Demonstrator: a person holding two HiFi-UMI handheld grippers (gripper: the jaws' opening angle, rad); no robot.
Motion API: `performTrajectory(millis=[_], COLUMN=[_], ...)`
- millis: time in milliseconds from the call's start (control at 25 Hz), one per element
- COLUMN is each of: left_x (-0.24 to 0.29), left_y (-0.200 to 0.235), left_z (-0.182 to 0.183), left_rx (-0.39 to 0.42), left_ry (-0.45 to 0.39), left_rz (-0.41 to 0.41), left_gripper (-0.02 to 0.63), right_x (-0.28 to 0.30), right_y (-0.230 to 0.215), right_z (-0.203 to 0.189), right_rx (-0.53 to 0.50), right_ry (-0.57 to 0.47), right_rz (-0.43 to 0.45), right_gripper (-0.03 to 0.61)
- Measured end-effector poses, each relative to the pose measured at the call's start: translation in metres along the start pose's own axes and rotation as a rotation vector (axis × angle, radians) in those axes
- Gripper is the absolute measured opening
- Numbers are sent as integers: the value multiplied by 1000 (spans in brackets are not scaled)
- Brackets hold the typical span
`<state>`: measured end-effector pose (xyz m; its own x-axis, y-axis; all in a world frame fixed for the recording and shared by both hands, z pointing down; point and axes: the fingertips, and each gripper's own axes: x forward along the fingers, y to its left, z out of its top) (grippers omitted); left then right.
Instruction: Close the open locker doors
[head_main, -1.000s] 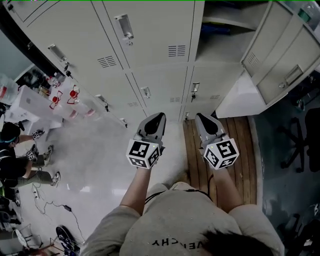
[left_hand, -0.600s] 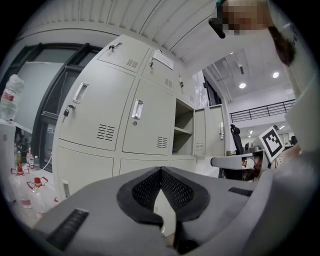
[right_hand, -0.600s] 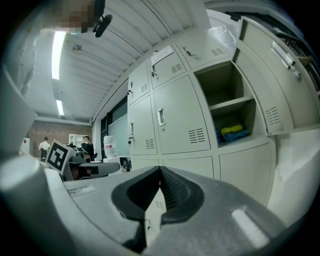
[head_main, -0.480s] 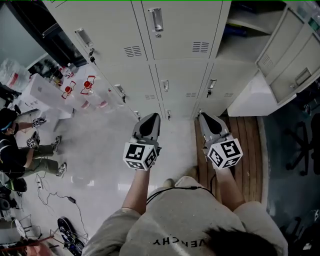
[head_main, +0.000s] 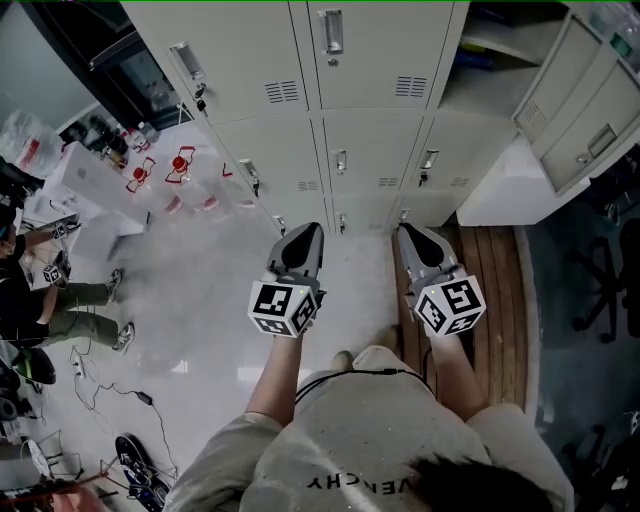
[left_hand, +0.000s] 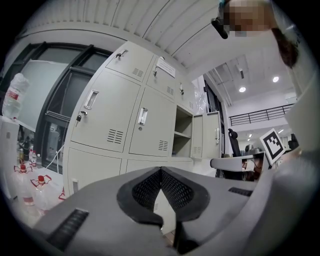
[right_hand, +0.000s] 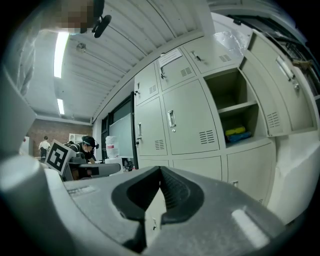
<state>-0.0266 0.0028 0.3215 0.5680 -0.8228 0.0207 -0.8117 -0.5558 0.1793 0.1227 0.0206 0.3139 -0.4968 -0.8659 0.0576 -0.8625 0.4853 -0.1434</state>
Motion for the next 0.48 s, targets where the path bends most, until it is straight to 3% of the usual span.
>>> performTrajectory(millis=[480], left_x=[-40], left_y=[4], left_z=[-9], left_rx=[-15], left_ry=[17], left_rz=[-2], left_gripper=[-2], right_x=[-22], right_y=[27], right_z=[-17], right_rx=[17], right_ry=[20], right_rz=[-36], right_gripper=[1])
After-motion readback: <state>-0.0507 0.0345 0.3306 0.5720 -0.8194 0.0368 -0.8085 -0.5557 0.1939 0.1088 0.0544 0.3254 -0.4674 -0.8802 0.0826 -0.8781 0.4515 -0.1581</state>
